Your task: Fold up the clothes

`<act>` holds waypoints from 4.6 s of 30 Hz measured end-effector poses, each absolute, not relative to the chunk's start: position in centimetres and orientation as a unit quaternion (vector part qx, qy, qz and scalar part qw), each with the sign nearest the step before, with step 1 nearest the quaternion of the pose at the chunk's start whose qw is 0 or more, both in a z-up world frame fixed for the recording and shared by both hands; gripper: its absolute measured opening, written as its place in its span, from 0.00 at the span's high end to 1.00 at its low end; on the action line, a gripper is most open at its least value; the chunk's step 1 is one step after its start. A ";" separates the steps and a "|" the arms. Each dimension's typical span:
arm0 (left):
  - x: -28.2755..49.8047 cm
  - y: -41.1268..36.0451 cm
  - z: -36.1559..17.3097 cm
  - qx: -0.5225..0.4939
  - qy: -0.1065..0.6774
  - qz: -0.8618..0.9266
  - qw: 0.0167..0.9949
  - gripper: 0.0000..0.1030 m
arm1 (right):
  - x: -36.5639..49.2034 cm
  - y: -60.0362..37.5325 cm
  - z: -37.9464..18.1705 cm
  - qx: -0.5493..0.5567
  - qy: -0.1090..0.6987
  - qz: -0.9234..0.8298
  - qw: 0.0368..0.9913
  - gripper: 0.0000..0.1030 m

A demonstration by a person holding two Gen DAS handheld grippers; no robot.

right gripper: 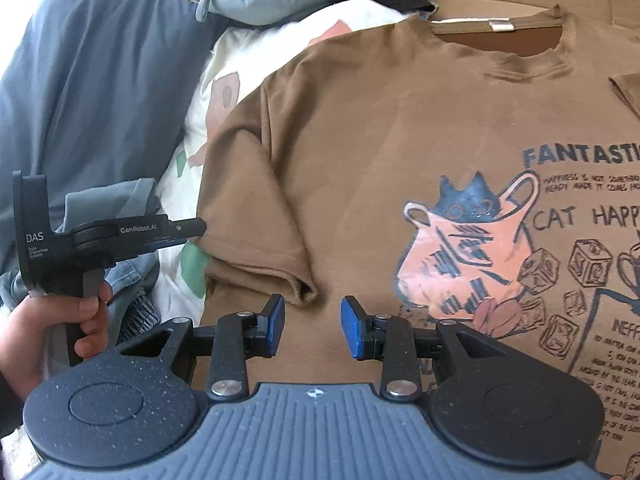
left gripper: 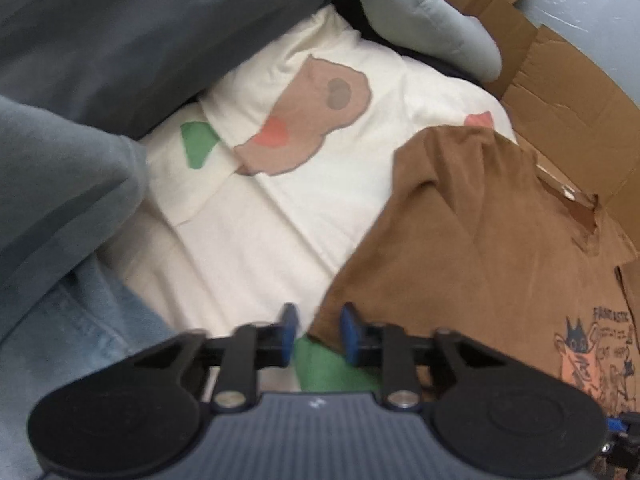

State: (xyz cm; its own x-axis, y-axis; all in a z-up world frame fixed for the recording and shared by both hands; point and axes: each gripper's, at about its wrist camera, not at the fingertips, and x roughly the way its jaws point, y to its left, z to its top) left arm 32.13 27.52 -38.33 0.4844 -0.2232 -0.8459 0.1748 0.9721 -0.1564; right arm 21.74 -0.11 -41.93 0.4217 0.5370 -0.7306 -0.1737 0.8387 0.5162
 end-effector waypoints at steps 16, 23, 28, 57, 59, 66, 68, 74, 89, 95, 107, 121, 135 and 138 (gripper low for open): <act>32.8 24.7 -31.8 -0.018 0.501 -0.143 0.853 0.96 | 23.5 -0.1 -38.2 0.181 0.448 0.213 0.849 0.55; 33.3 21.9 -29.4 -0.019 0.509 -0.173 0.843 0.96 | 25.3 2.5 -35.9 0.145 0.422 0.274 0.852 0.54; 33.7 21.0 -28.6 -0.042 0.518 -0.185 0.834 0.96 | 26.3 3.6 -34.5 0.133 0.393 0.298 0.860 0.49; 36.5 19.7 -27.0 -0.108 0.509 -0.226 0.824 0.83 | 28.9 6.8 -35.7 0.063 0.334 0.270 0.901 0.98; 37.3 19.7 -27.0 -0.091 0.503 -0.217 0.832 0.71 | 29.0 6.6 -35.7 0.070 0.335 0.271 0.900 0.98; 41.1 20.4 -28.7 -0.044 0.496 -0.193 0.846 0.58 | 29.3 5.5 -35.9 0.093 0.340 0.263 0.898 0.98; 42.2 20.5 -29.7 -0.040 0.497 -0.191 0.846 0.58 | 29.5 5.1 -35.9 0.100 0.342 0.255 0.899 0.98; 45.1 19.6 -33.4 -0.030 0.505 -0.196 0.840 0.59 | 30.2 4.0 -36.2 0.117 0.355 0.235 0.897 0.98; 48.5 17.1 -35.8 0.017 0.532 -0.224 0.817 0.63 | 30.1 2.2 -37.4 0.142 0.372 0.218 0.891 0.99; 48.7 16.7 -36.7 0.032 0.553 -0.227 0.801 0.63 | 30.4 1.2 -38.4 0.161 0.381 0.201 0.888 0.99; 48.3 15.4 -35.5 0.097 0.530 -0.205 0.817 0.93 | 31.0 0.2 -39.6 0.189 0.400 0.178 0.879 0.99; 48.3 17.6 -32.6 0.049 0.505 -0.179 0.843 0.86 | 32.4 -1.3 -43.7 0.248 0.436 0.145 0.853 0.99; 45.4 16.7 -34.5 0.097 0.507 -0.227 0.826 0.73 | 32.9 -2.4 -45.4 0.277 0.455 0.137 0.835 0.99; 45.6 16.3 -35.0 0.100 0.506 -0.229 0.826 0.73 | 33.0 -2.6 -45.7 0.282 0.458 0.137 0.832 0.99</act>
